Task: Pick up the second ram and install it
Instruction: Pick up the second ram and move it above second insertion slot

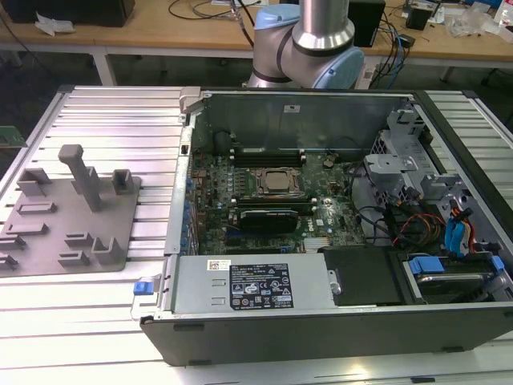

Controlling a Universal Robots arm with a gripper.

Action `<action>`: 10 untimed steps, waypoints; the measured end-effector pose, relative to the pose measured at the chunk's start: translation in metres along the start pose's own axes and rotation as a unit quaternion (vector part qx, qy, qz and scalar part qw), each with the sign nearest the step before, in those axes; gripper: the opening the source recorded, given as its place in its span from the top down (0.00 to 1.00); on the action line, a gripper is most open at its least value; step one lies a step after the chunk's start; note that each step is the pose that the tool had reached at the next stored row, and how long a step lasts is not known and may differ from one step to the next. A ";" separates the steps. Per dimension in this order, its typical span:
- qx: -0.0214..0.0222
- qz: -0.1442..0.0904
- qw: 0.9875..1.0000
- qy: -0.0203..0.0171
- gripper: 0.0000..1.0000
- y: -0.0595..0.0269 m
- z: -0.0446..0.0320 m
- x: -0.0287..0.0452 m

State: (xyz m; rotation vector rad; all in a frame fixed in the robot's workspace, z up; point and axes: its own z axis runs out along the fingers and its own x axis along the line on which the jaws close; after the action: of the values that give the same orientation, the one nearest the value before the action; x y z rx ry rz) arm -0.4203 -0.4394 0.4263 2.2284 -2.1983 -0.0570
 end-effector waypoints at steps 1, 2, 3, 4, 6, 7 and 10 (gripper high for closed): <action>0.000 0.000 1.000 0.000 0.91 0.0000 -0.0035 -0.0001; 0.000 0.000 1.000 -0.001 0.91 0.0000 -0.0085 -0.0002; 0.000 0.000 1.000 -0.001 0.91 0.0000 -0.0125 -0.0002; 0.000 0.000 1.000 -0.001 0.91 0.0001 -0.0172 -0.0003; 0.000 0.000 1.000 -0.001 0.91 0.0001 -0.0205 -0.0004; 0.000 0.000 1.000 -0.001 0.91 0.0001 -0.0228 -0.0004; 0.000 0.000 1.000 -0.001 0.91 0.0001 -0.0242 -0.0005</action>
State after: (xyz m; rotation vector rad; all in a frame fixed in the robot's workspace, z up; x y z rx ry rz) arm -0.4196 -0.4394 0.4505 2.2297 -2.1996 -0.0598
